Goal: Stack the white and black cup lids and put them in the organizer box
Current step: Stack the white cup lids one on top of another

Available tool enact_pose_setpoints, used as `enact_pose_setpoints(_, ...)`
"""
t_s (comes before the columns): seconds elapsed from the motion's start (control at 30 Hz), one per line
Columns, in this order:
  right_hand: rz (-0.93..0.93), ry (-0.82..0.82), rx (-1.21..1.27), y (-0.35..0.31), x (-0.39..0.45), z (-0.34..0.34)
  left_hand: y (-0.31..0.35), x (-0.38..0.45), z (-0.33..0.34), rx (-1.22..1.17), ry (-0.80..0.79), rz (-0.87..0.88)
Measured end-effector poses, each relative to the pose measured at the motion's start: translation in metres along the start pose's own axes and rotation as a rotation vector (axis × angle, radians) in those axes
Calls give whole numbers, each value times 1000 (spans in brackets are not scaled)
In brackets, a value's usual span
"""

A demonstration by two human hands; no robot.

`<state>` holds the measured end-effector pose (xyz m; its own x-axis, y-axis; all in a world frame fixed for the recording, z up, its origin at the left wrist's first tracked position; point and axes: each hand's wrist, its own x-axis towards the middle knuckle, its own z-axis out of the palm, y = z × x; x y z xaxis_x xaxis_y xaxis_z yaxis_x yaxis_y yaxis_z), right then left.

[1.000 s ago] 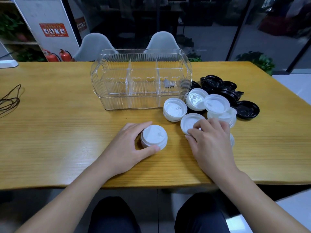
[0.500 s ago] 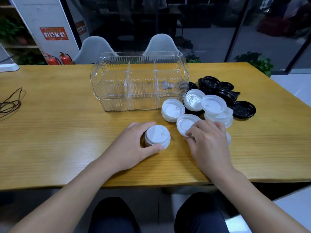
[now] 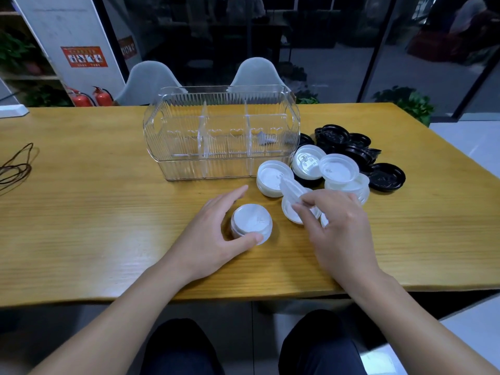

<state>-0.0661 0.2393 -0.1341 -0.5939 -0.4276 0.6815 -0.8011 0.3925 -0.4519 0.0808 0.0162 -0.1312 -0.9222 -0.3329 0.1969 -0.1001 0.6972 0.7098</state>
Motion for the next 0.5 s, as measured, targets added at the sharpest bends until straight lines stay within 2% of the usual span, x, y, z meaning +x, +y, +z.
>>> enact_pose_setpoints(0.23, 380, -290, 795, -39, 18, -9, 12, 1, -3, -120, 82, 138)
enact_pose_setpoints(0.37, 523, -350, 925, -38, 19, -1, 8, -1, -3, -125, 146, 167)
enact_pose_setpoints(0.5, 570, -372, 962, -36, 17, 2, 3, 0, -5, -131, 172, 190)
